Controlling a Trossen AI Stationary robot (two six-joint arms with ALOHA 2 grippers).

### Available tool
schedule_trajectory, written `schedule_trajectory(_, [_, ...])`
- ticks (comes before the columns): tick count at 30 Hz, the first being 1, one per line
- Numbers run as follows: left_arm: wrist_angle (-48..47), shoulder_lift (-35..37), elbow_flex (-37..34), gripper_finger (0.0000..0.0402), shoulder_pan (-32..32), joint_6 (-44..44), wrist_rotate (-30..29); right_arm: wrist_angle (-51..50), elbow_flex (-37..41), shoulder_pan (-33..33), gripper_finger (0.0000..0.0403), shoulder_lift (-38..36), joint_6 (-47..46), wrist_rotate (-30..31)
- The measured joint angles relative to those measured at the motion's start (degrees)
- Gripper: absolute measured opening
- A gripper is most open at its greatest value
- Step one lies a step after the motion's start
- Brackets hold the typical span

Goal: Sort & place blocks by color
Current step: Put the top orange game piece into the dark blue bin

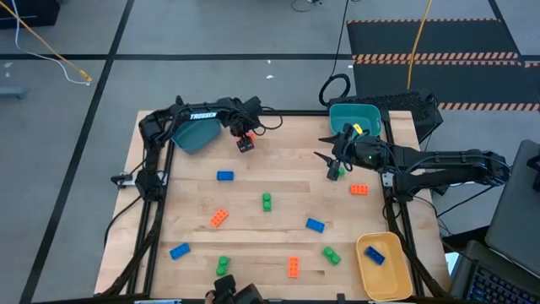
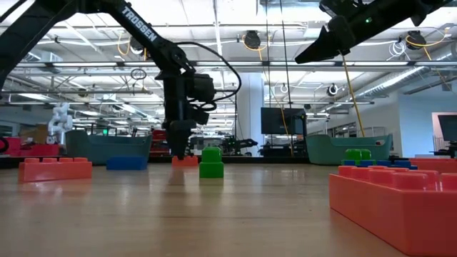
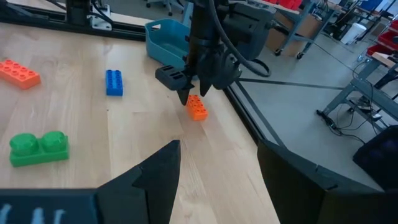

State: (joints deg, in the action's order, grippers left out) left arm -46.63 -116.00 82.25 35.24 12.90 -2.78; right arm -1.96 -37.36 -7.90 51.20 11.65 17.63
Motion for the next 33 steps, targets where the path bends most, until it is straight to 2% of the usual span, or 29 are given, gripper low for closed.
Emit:
schedule_trajectory(12, [0.02,-2.52,0.18,0.0279,0.22,-0.24,0.56,-0.04,-0.02,0.0,0.021,0.0,0.62,-0.02])
schedule_trajectory(16, [0.01,-2.49,0.14,0.0231,-0.17,-0.04,0.4,-0.04,-0.02,0.0,0.021,0.0,0.87,-0.02])
schedule_trajectory(21, [-0.69,-2.5,0.42,0.0134,-0.83,-0.4,0.0,-0.04,-0.02,0.0,0.021,0.0,1.06,-0.02])
schedule_trajectory(29, [-8.11,-2.01,7.25,0.0136,-0.42,-1.37,-3.67,-0.87,-0.02,0.0,0.021,0.0,1.06,-0.02])
schedule_trajectory(33, [-16.45,-2.08,13.1,0.0136,0.29,-1.45,-6.96,-2.0,-0.02,0.0,0.021,0.0,1.06,0.0])
